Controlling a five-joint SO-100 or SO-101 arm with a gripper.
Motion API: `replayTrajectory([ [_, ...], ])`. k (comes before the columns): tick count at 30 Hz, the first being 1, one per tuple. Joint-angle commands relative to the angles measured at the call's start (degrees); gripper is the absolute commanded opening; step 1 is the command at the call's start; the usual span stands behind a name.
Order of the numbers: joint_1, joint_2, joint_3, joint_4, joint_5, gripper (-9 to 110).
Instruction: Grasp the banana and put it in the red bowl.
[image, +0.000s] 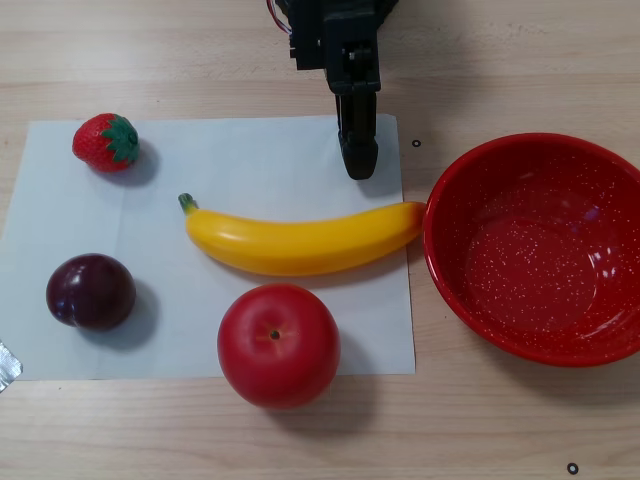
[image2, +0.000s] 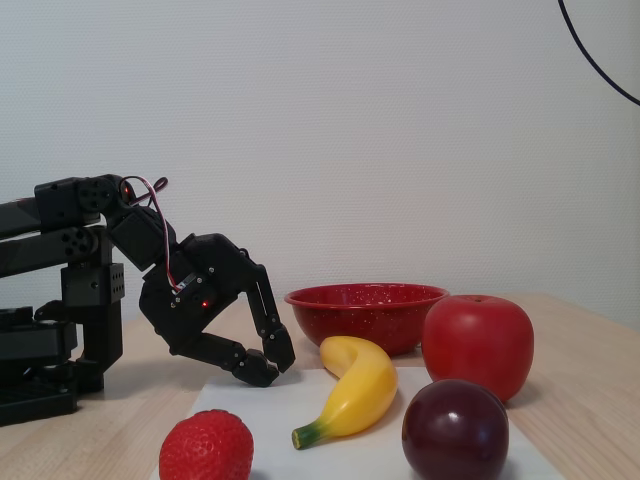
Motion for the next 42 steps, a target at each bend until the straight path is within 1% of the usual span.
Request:
replayTrajectory([
  [1,0.3,-0.5,0.2,0.7,1.1,0],
  [20,0.4,-0.5,0.2,0.7,1.1,0],
  [25,-0.4,-1.7,-1.7,2.6,2.4,0],
  [31,-1.6,-7.8,-11.7,5.7,2.2,0],
  [38,-3.4,-18.8,-27.9,14.9,2.9,0],
  [42,-4.9,-25.0,-35.2,17.9,3.9,0],
])
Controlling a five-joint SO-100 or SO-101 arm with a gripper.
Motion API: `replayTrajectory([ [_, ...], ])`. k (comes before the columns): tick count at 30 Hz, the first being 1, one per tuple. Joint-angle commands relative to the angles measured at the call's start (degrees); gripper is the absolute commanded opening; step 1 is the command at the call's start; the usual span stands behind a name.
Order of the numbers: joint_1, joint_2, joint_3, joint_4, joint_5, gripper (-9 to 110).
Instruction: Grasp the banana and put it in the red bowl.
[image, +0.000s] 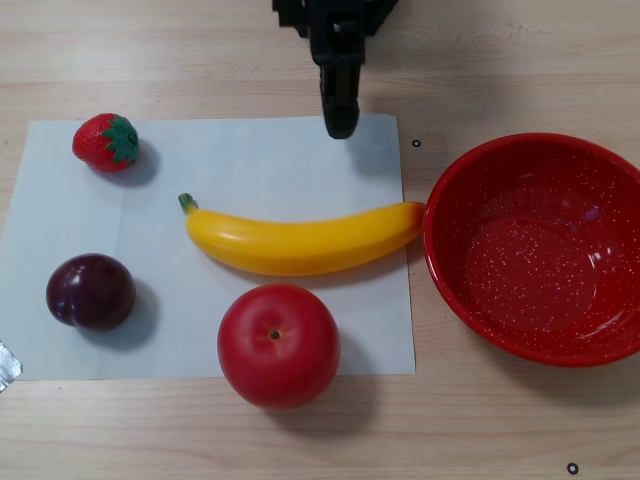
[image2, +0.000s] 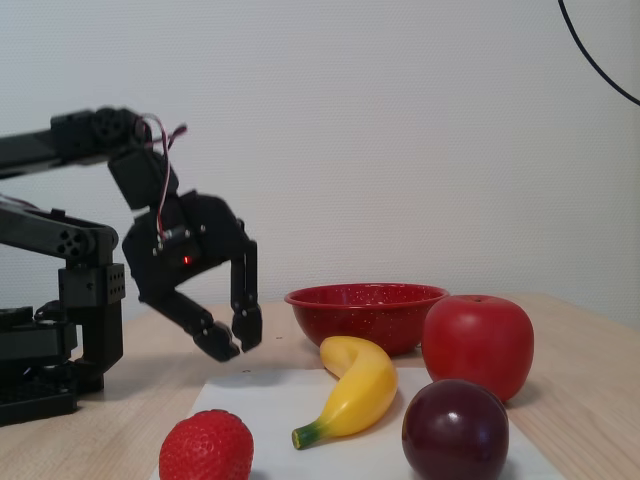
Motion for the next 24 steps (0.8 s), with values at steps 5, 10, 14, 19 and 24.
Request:
replayTrajectory([
  [5,-2.6,-10.8,-15.8,1.9,1.9,0],
  [10,-4.0,-20.8,-23.6,2.6,4.3,0],
  [14,-4.4,-28.3,-30.3,3.5,5.8,0],
  [19,-4.3,-35.6,-37.2,3.5,6.1,0],
  [24,-4.1,-42.6,-44.6,3.5,5.9,0],
])
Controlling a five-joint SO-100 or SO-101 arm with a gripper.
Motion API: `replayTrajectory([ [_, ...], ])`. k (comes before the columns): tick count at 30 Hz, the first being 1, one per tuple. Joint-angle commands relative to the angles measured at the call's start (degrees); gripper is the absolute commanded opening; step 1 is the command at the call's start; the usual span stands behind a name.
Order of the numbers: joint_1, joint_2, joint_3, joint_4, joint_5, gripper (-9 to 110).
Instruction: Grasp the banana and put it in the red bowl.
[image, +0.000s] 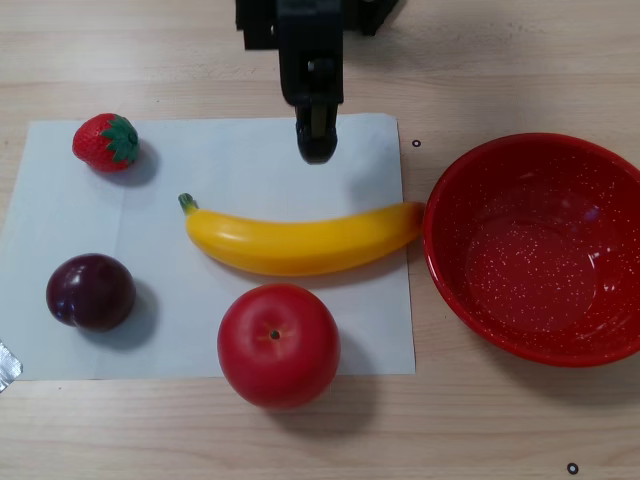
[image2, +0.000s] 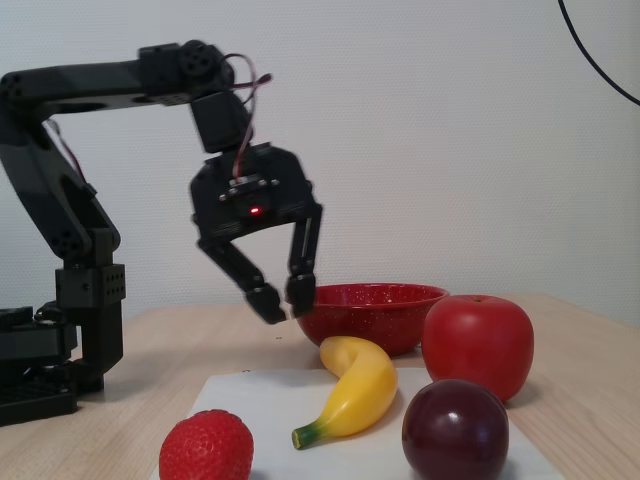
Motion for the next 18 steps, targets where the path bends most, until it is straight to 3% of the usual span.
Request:
replayTrajectory([
  [1,-0.1,-1.1,-8.7,0.7,0.7,0],
  [10,-0.5,-11.5,-18.9,3.0,2.5,1],
  [18,-0.4,-17.0,-23.0,3.5,3.5,17],
])
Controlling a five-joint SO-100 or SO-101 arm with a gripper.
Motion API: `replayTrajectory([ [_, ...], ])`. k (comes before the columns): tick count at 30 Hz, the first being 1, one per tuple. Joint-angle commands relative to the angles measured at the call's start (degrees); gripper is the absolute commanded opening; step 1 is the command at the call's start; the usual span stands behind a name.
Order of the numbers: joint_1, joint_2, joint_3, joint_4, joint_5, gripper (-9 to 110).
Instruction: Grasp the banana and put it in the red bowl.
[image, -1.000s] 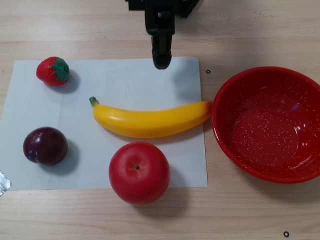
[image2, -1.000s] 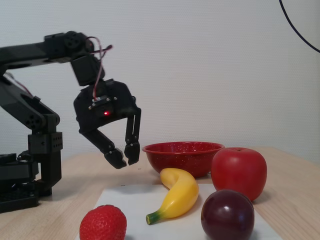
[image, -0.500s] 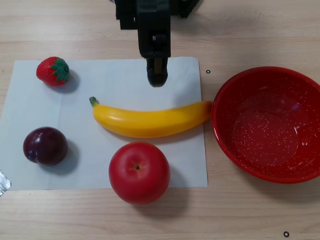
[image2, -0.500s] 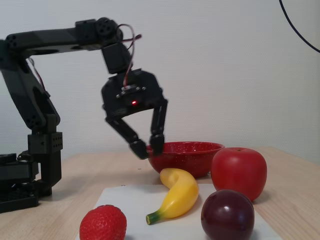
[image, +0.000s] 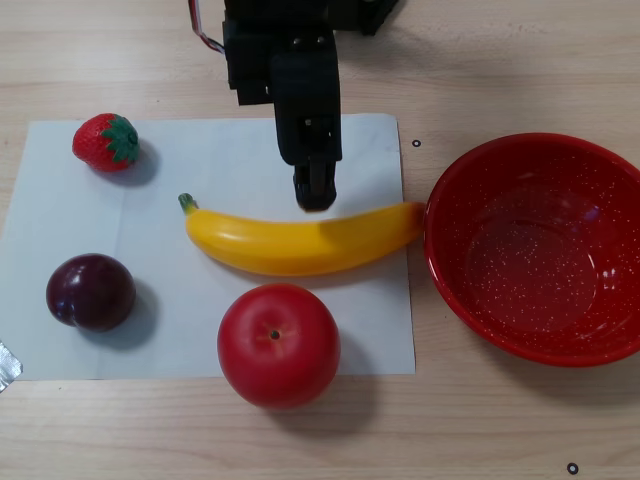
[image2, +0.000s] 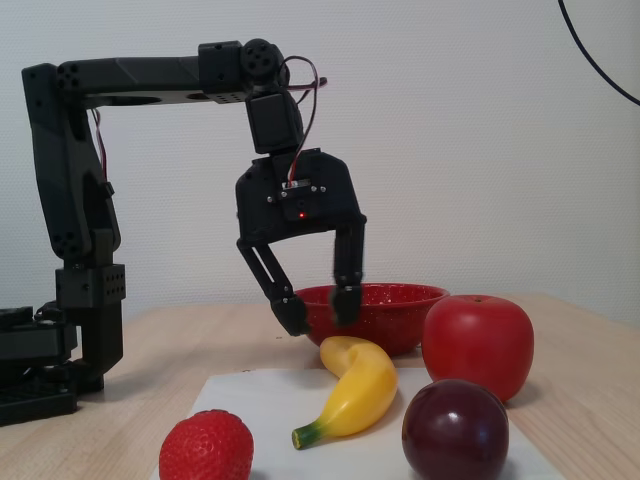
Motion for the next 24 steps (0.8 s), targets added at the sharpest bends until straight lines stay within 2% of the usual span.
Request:
replayTrajectory([
  [1,-0.4,1.4,-7.3,-0.1,1.1,20],
  [10,-0.2,-2.9,-8.6,-3.5,2.9,39],
  [24,0.0,-8.3,-8.6,-9.3,3.7,39],
])
